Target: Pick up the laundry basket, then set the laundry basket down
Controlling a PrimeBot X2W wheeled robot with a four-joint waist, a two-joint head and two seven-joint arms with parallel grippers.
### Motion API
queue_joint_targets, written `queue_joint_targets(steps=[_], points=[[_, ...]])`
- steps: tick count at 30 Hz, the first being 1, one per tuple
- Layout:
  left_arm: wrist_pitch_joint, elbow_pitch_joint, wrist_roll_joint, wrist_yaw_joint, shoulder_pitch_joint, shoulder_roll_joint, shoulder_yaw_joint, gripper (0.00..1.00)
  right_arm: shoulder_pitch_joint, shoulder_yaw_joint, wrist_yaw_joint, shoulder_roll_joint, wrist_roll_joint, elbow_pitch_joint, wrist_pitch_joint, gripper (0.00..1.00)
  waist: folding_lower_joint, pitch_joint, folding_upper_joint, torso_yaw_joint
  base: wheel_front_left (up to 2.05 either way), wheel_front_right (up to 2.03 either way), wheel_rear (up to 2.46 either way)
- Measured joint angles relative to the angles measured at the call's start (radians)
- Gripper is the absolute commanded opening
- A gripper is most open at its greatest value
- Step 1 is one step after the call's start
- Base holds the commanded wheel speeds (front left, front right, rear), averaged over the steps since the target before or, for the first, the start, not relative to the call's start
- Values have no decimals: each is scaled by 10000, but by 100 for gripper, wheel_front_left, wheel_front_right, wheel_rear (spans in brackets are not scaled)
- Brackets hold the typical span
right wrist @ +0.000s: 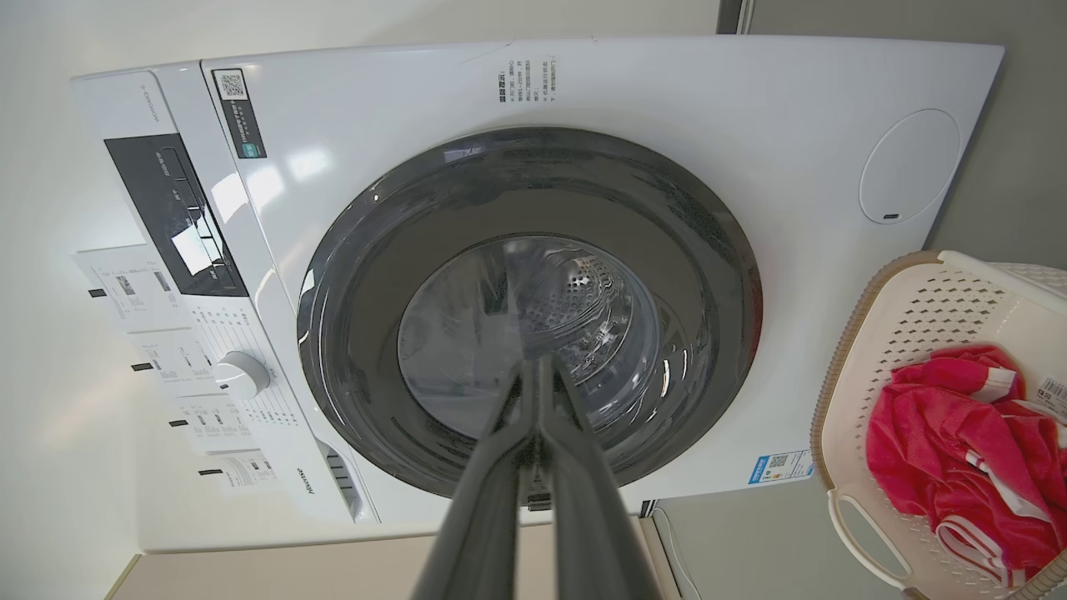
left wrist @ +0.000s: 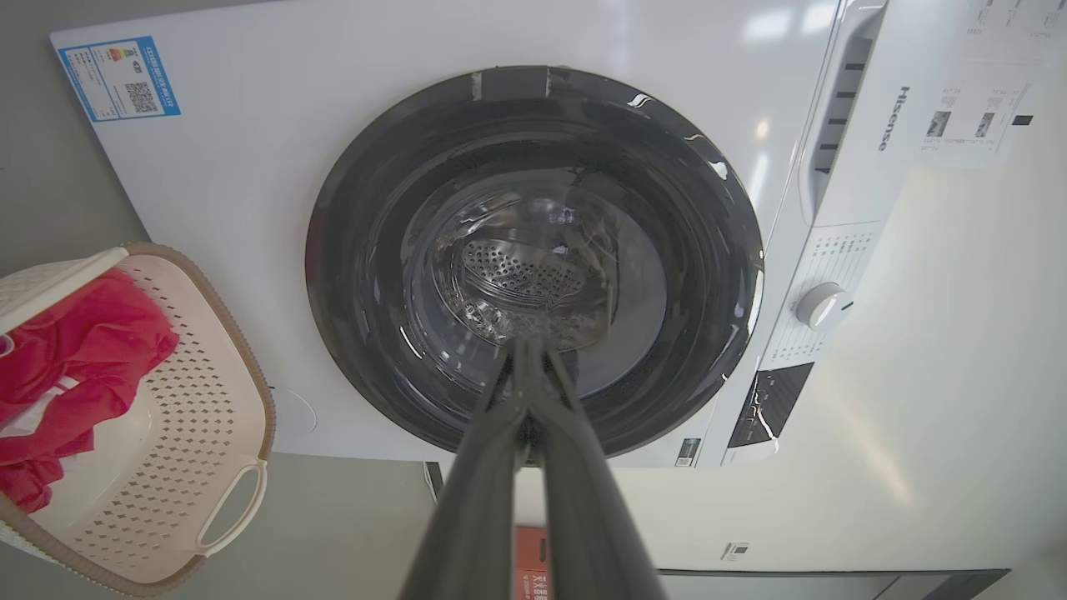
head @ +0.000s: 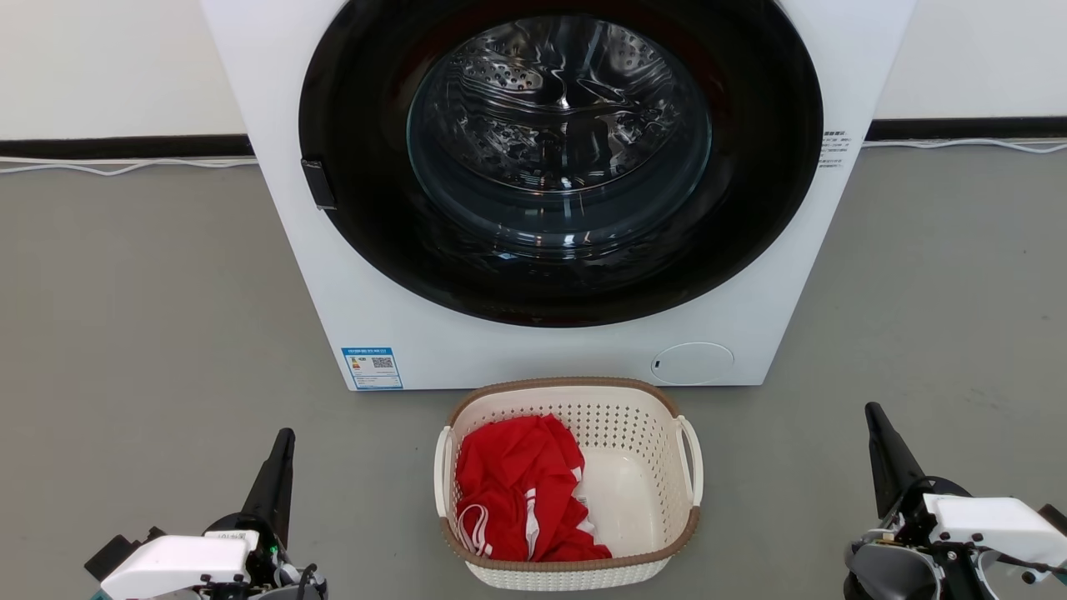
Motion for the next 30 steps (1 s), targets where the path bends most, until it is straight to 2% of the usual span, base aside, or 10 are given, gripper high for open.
queue_joint_targets(steps=[12, 13, 19, 30], points=[[0, 0, 0, 0, 0, 0, 0, 0, 0, 0, 0, 0, 0, 0, 0, 0, 0, 0, 0, 0, 0, 0, 0], [0, 0, 0, 0, 0, 0, 0, 100, 0, 0, 0, 0, 0, 0, 0, 100, 0, 0, 0, 0, 0, 0, 0], [-61, 527, 2, 17, 487, -123, -44, 100, 417, 65, -8, 96, -6, 502, -12, 100, 0, 2, 0, 0, 0, 0, 0], [-385, 405, 280, 17, 500, -117, -198, 100, 440, 180, -8, 100, -514, 314, -284, 100, 4, -13, 0, 5, 0, 0, 0]])
